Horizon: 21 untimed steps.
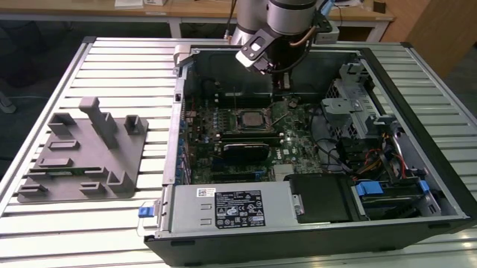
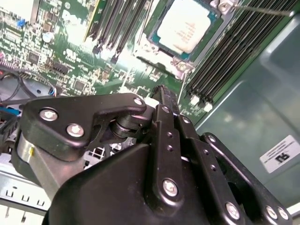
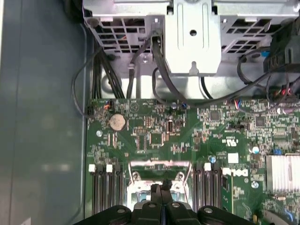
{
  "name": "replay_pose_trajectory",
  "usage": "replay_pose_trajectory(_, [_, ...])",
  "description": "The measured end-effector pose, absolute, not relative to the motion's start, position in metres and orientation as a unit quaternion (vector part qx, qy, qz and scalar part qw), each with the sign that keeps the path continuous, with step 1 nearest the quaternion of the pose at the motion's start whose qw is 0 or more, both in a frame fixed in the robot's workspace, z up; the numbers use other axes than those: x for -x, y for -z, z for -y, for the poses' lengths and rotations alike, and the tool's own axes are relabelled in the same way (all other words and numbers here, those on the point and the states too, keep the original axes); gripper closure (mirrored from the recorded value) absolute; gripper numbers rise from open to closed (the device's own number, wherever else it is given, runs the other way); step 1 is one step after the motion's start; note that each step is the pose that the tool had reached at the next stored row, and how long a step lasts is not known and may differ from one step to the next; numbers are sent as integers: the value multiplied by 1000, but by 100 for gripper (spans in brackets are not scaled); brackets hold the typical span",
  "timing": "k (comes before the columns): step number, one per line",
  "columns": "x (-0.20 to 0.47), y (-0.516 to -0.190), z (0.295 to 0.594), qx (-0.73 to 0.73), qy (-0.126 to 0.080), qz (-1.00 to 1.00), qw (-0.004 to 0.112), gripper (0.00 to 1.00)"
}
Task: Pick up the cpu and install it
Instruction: 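Close the cpu cover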
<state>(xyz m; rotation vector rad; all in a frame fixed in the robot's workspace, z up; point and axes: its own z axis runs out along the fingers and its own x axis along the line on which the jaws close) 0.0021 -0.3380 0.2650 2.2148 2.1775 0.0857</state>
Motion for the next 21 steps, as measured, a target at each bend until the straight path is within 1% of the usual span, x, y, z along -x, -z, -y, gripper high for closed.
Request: replay_pose_trajectory(21, [-36,-263,338,-713,-27,-700,17,89])
